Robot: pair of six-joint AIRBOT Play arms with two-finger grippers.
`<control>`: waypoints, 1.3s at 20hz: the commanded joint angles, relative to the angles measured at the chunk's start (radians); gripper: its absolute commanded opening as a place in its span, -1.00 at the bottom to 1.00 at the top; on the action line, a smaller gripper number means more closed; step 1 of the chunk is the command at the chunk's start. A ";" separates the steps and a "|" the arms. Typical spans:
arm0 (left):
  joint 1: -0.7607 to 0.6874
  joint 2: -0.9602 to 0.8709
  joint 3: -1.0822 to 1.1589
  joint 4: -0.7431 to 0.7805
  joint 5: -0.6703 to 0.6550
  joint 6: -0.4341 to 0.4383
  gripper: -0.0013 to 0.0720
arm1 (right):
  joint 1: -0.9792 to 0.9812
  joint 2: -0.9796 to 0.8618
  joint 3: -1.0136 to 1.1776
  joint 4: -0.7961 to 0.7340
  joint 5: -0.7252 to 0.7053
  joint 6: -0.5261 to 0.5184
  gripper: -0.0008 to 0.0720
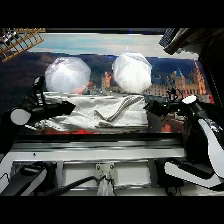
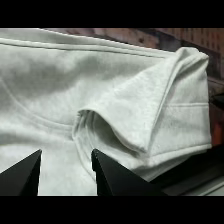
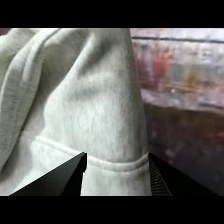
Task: Fold the clothes and pants, and hang the long-sleeved shirts on hangers.
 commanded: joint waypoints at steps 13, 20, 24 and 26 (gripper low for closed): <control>-0.240 -0.257 0.001 -0.078 0.097 0.121 -0.89 | 0.147 0.064 0.142 -0.216 0.112 0.172 -0.87; -0.549 -0.546 0.029 -0.466 0.396 0.174 -0.88 | 0.116 0.168 0.344 -0.291 0.473 0.381 -0.87; -0.671 -0.657 0.108 -0.524 0.426 0.180 -0.88 | 0.116 0.185 0.552 -0.512 0.639 0.423 -0.87; -0.710 -0.686 0.144 -0.525 0.464 0.177 -0.88 | 0.111 0.189 0.662 -0.547 0.654 0.451 -0.87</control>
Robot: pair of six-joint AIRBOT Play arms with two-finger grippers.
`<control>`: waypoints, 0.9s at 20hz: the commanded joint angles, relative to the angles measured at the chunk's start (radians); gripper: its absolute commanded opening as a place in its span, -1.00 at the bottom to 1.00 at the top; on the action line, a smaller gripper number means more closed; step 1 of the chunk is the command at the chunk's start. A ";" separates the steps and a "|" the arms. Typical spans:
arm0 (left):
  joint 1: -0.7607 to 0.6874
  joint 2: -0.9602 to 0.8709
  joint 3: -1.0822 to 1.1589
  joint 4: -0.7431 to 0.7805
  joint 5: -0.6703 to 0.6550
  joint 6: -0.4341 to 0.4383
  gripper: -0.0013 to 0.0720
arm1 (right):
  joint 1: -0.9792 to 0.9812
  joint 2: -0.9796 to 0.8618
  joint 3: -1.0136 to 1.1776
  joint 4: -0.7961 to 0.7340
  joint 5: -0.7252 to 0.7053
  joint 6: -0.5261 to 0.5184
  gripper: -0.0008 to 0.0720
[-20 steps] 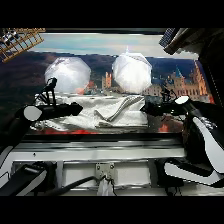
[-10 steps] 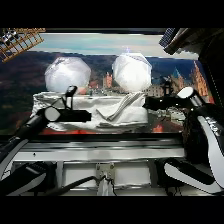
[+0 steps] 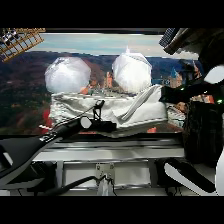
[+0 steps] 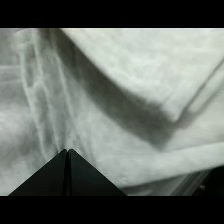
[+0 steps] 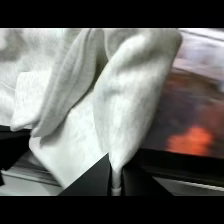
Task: Fold the clothes and pants, and hang the long-sleeved shirts on hangers.
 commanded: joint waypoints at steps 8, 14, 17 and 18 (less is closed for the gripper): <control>-0.113 -0.195 0.238 -0.102 0.102 0.006 -0.88 | -0.004 0.009 0.319 -0.156 0.140 0.052 -0.87; -0.121 -0.221 0.271 -0.115 0.037 0.050 -0.88 | -0.003 0.010 0.319 -0.147 0.127 0.053 -0.87; -0.032 -0.118 0.271 -0.057 -0.168 0.115 -0.88 | 0.023 0.009 0.319 -0.138 0.122 0.053 -0.87; 0.018 -0.053 0.271 -0.022 -0.230 0.125 -0.88 | 0.045 0.005 0.319 -0.131 0.124 0.062 -0.87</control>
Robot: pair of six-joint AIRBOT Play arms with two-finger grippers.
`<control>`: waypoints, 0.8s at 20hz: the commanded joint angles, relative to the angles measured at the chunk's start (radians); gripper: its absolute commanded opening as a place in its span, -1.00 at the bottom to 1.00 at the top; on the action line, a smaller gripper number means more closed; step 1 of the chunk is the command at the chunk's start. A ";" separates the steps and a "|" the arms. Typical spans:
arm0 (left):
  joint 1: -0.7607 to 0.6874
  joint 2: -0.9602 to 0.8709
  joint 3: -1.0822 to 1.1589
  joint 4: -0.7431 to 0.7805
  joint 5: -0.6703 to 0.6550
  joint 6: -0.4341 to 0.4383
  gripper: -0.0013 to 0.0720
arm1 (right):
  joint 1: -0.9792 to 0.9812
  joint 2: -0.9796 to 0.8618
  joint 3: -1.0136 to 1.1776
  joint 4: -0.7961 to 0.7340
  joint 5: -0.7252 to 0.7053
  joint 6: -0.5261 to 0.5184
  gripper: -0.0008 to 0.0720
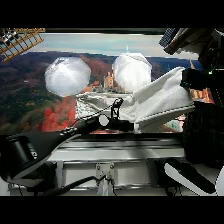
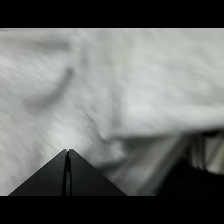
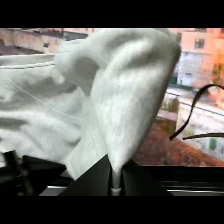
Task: Fold the clothes and pants, and hang the long-sleeved shirts on hangers.
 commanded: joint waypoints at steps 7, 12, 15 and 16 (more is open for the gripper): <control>0.558 0.566 -0.001 0.541 -0.511 -0.080 -0.88 | 0.346 -0.090 0.001 0.026 -0.163 0.141 -0.87; 0.804 0.864 -0.187 0.608 -0.695 -0.184 -0.88 | 0.585 -0.233 0.001 0.030 -0.331 0.180 -0.87; 0.867 1.091 -0.349 0.610 -0.737 -0.292 -0.88 | 0.722 -0.310 0.001 0.050 -0.492 0.225 -0.87; 0.879 1.162 -0.391 0.622 -0.747 -0.336 -0.88 | 0.766 -0.336 0.001 0.049 -0.555 0.233 -0.87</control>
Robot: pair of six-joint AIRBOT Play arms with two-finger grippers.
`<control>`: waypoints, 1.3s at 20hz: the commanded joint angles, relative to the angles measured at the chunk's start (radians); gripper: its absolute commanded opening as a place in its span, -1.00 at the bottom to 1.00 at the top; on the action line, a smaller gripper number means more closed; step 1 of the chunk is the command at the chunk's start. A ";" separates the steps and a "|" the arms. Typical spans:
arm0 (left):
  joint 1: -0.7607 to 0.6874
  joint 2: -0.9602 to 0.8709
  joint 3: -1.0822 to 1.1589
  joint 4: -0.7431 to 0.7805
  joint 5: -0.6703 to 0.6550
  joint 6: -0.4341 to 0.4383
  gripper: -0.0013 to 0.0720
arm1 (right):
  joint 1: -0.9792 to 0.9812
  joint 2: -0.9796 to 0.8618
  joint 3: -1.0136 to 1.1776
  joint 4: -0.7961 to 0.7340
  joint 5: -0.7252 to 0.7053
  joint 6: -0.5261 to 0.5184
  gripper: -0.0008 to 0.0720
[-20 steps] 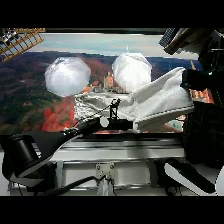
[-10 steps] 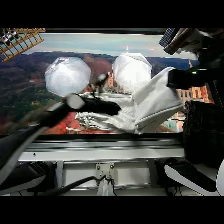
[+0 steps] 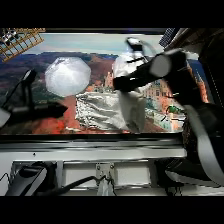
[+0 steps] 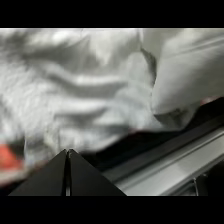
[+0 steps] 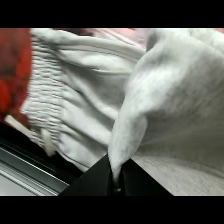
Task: Fold the clothes and pants, and hang the long-sleeved shirts on hangers.
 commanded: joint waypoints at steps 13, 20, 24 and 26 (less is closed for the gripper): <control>0.075 0.621 -0.203 0.314 -0.269 -0.417 -0.88 | 0.312 -0.340 0.001 0.314 -0.420 -0.084 0.15; 0.076 0.621 -0.203 0.409 -0.261 -0.417 -0.88 | 0.057 -0.171 -0.013 -0.089 -0.097 -0.081 0.14; 0.075 0.621 -0.207 0.407 -0.208 -0.415 -0.24 | -0.269 -0.011 -0.146 -0.088 -0.123 -0.063 0.14; 0.075 0.621 -0.207 0.404 -0.175 -0.411 0.00 | -0.448 0.032 -0.268 0.033 -0.145 -0.096 0.14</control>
